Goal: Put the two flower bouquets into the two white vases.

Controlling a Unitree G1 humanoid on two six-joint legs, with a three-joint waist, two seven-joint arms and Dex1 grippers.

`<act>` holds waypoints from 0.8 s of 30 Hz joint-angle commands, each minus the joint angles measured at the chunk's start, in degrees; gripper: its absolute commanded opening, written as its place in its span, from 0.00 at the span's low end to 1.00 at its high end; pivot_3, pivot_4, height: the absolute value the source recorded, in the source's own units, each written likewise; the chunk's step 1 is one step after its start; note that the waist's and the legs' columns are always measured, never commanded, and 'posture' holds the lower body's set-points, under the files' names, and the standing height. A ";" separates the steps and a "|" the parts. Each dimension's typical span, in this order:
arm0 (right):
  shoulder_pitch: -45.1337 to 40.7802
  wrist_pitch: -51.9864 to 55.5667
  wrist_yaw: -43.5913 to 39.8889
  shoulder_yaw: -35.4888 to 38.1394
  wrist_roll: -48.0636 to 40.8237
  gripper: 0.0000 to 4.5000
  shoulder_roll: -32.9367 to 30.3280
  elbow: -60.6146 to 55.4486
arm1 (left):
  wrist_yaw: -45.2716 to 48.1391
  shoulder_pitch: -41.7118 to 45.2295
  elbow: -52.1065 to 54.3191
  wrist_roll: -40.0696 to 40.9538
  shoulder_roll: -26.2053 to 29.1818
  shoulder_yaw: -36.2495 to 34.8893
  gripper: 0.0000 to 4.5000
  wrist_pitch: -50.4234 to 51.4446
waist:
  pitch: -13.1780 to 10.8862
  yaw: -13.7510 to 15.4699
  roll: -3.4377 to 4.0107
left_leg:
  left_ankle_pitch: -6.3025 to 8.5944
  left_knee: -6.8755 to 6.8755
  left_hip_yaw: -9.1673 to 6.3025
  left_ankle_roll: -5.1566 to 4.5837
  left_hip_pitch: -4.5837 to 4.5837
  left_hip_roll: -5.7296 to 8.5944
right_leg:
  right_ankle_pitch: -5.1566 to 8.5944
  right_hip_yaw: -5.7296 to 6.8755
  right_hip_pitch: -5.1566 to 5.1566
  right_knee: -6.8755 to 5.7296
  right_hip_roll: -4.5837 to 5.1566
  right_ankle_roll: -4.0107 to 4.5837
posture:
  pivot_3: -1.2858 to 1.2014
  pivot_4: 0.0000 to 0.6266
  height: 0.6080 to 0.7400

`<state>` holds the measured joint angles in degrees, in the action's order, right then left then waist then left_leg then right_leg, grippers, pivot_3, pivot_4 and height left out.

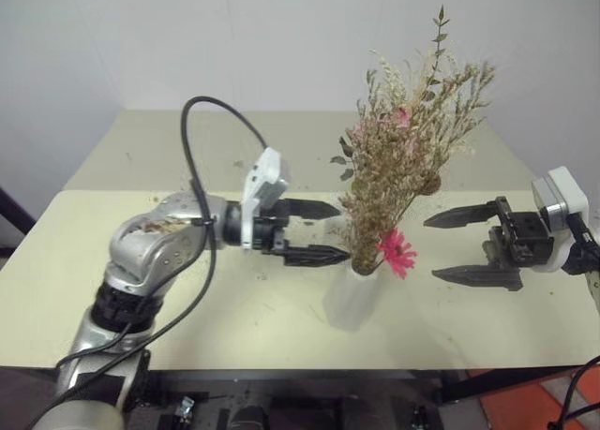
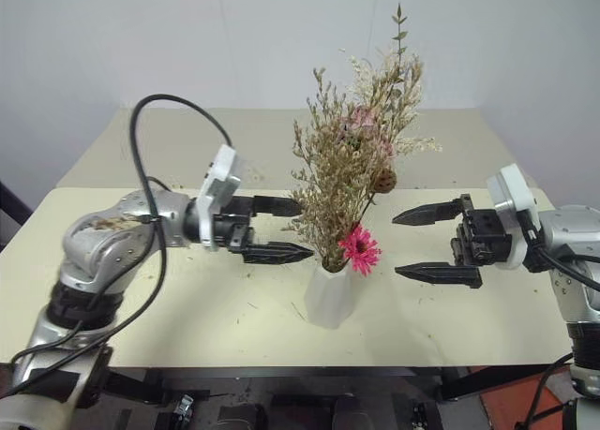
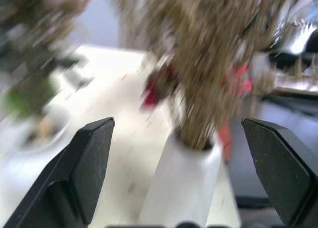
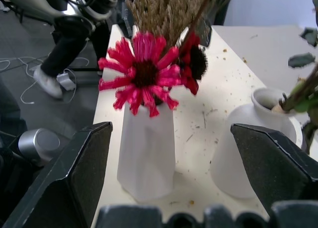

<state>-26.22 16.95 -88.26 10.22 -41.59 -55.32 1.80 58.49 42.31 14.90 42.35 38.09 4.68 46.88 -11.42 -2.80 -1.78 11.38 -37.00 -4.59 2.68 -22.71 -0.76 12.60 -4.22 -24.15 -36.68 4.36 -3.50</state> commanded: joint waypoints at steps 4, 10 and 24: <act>-0.42 -1.28 -0.71 2.94 0.37 1.00 -0.02 1.07 | 1.29 -5.08 3.44 0.54 6.60 -9.01 1.00 -2.81 | 0.00 0.22 0.00 | 0.00 0.00 0.00 0.00 -0.01 0.00 | 0.00 0.01 0.00 0.02 0.00 0.00 | 0.52 0.24 1.00; 0.05 -3.25 0.85 3.60 2.47 1.00 1.22 4.86 | -1.40 -13.94 6.96 0.92 11.45 -19.23 1.00 -3.16 | 0.00 0.25 0.00 | 0.00 0.01 0.00 0.00 -0.02 -0.02 | 0.00 0.02 0.00 0.03 0.01 0.01 | 0.52 0.24 1.00; -1.67 -6.62 -2.13 5.01 7.76 1.00 -1.73 19.56 | -8.96 -41.39 21.50 7.22 13.18 -44.24 1.00 2.04 | 0.00 0.18 0.01 | 0.02 0.01 0.04 -0.02 0.07 -0.06 | 0.05 0.02 0.02 -0.03 0.00 0.10 | 0.52 0.24 1.00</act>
<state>-26.78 11.79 -88.65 13.08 -33.96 -55.50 20.70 50.71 2.12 33.61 48.07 51.79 -36.27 48.93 -11.42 -2.63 -1.78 11.40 -36.99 -4.54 2.66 -22.63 -0.83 12.65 -4.20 -24.12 -36.72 4.36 -3.39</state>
